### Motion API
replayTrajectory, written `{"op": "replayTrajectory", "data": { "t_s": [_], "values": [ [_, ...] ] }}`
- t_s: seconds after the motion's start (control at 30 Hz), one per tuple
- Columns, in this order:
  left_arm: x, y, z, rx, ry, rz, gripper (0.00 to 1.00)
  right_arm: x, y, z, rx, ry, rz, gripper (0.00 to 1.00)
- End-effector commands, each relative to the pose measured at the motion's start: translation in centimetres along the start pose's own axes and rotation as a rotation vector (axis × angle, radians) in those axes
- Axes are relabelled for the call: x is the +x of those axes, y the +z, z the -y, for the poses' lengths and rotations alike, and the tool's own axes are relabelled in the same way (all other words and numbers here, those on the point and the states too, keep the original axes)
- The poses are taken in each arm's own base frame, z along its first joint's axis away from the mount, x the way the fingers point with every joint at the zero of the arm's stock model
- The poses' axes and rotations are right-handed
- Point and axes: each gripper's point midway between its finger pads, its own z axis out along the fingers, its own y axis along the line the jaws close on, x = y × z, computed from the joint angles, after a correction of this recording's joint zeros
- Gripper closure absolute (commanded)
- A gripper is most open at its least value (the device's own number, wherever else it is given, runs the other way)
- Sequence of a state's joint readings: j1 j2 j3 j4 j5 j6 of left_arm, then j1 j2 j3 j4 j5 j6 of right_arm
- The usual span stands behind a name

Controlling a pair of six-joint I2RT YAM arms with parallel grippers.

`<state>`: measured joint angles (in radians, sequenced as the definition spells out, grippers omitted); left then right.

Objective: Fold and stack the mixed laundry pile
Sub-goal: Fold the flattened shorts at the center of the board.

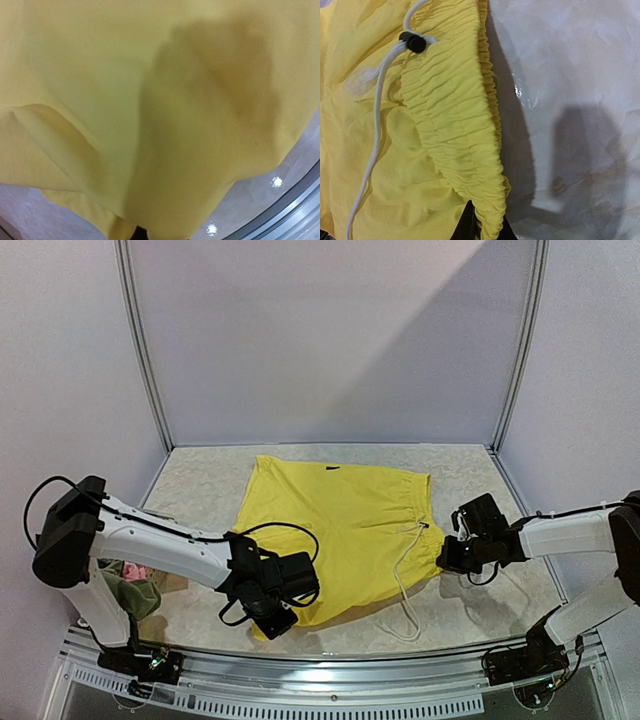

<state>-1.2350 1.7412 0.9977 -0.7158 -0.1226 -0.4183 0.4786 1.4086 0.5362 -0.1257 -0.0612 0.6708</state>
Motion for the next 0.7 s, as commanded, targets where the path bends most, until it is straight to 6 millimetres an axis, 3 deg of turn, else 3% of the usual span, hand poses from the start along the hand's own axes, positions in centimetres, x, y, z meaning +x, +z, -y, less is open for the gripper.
{"op": "replayTrajectory", "data": {
  "t_s": [0.0, 0.1, 0.3, 0.4, 0.5, 0.53, 0.67],
  "values": [
    [1.0, -0.6, -1.8, -0.089, 0.007, 0.005, 1.00, 0.5, -2.1, 0.8, 0.060, -0.014, -0.022, 1.00],
    [0.3, -2.6, -2.9, -0.120, -0.023, 0.058, 1.00, -0.2, -4.5, 1.2, 0.116, -0.018, -0.009, 1.00],
    [-1.0, -6.5, -5.6, -0.142, -0.114, 0.171, 1.00, -2.7, -10.1, 0.2, 0.127, -0.015, 0.085, 1.00],
    [-1.5, -7.8, -6.6, -0.142, -0.148, 0.212, 1.00, -3.8, -11.3, -0.3, 0.124, -0.020, 0.125, 0.96],
    [-2.2, -8.4, -7.3, -0.131, -0.179, 0.241, 1.00, -4.5, -11.0, -0.7, 0.122, -0.024, 0.139, 0.94],
    [-2.3, -8.4, -7.3, -0.122, -0.186, 0.245, 1.00, -4.4, -10.5, -0.8, 0.118, -0.024, 0.126, 0.90],
    [-2.4, -7.6, -6.8, -0.088, -0.186, 0.233, 1.00, -3.0, -8.3, -0.9, 0.090, -0.013, 0.059, 0.40]
  ]
}}
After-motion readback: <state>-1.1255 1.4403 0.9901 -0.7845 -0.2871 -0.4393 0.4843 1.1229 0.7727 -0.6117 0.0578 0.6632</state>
